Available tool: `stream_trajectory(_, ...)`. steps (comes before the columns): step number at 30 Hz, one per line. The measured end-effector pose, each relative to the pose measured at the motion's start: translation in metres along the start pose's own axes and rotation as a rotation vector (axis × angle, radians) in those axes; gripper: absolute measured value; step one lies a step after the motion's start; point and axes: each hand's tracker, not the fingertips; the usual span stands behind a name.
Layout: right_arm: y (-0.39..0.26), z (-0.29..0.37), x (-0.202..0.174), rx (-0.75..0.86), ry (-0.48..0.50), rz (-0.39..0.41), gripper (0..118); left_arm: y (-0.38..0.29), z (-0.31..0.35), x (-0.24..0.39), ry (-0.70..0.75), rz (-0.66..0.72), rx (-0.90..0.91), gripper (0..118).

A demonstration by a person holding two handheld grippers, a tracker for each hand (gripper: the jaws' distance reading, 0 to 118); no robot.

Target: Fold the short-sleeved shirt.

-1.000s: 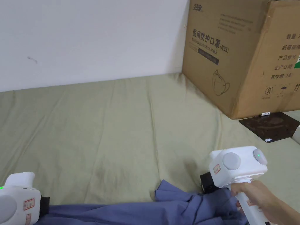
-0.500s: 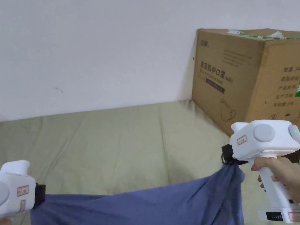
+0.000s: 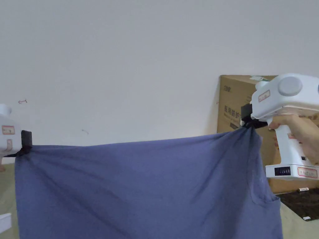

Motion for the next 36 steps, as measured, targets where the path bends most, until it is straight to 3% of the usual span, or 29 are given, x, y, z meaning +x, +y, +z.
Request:
stream_trajectory(12, 0.125, -0.029, -0.059, 0.169, 0.042, -0.038, 4, 0.139, -0.043, -0.008, 0.106, -0.035, 0.188, 3)
stream_trajectory(19, 0.154, -0.037, -0.077, 0.213, 0.047, -0.013, 4, 0.178, -0.066, -0.013, 0.155, -0.058, 0.266, 3)
stream_trajectory(24, 0.138, -0.07, -0.075, 0.188, 0.04, 0.003, 4, 0.154, -0.103, -0.011, 0.194, -0.085, 0.271, 3)
stream_trajectory(30, 0.075, -0.165, -0.057, -0.003, -0.015, -0.026, 4, 0.075, -0.194, -0.007, 0.191, -0.078, 0.061, 3)
stream_trajectory(33, 0.019, -0.219, -0.05, -0.135, -0.043, 0.025, 4, 0.011, -0.245, -0.005, 0.199, -0.072, 0.002, 3)
stream_trajectory(36, -0.045, -0.27, -0.033, -0.259, -0.065, -0.052, 4, -0.058, -0.27, 0.005, 0.179, -0.051, -0.089, 3)
